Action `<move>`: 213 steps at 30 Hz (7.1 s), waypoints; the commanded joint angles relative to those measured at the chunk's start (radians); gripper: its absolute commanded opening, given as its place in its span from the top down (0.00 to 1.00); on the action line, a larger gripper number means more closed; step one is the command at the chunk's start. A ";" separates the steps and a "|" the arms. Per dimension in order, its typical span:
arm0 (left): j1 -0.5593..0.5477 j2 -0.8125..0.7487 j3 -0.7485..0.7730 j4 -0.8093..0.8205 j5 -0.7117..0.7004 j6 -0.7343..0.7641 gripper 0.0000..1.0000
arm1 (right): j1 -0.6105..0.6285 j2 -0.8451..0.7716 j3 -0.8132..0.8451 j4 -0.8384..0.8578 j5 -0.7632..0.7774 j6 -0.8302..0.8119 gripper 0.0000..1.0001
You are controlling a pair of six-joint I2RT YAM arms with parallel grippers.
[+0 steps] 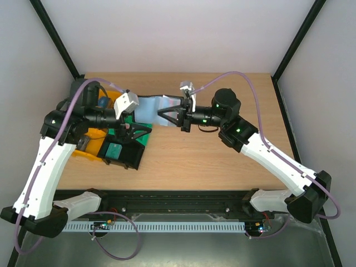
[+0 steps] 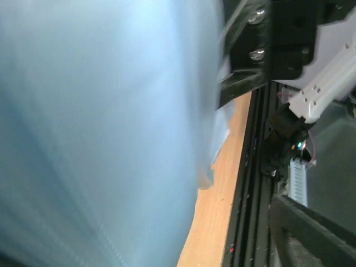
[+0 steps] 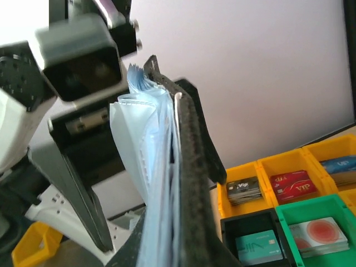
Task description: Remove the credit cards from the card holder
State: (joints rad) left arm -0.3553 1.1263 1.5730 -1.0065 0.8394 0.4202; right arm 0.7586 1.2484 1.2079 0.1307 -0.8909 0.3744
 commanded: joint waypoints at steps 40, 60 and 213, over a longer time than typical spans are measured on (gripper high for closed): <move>0.001 0.019 -0.071 0.177 0.087 -0.181 0.98 | 0.099 0.003 0.015 0.086 0.081 0.048 0.66; 0.038 0.015 0.037 -0.064 0.304 0.048 0.98 | -0.051 -0.180 -0.071 -0.099 0.065 -0.123 0.37; 0.208 -0.104 -0.269 0.265 0.329 -0.410 0.98 | 0.104 0.029 -0.071 0.113 0.069 0.139 0.83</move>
State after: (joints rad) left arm -0.1379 1.0225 1.2728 -0.7322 1.1316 -0.0231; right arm 0.8440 1.3205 1.1580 0.1516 -0.8047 0.5171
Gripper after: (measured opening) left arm 0.048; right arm 0.162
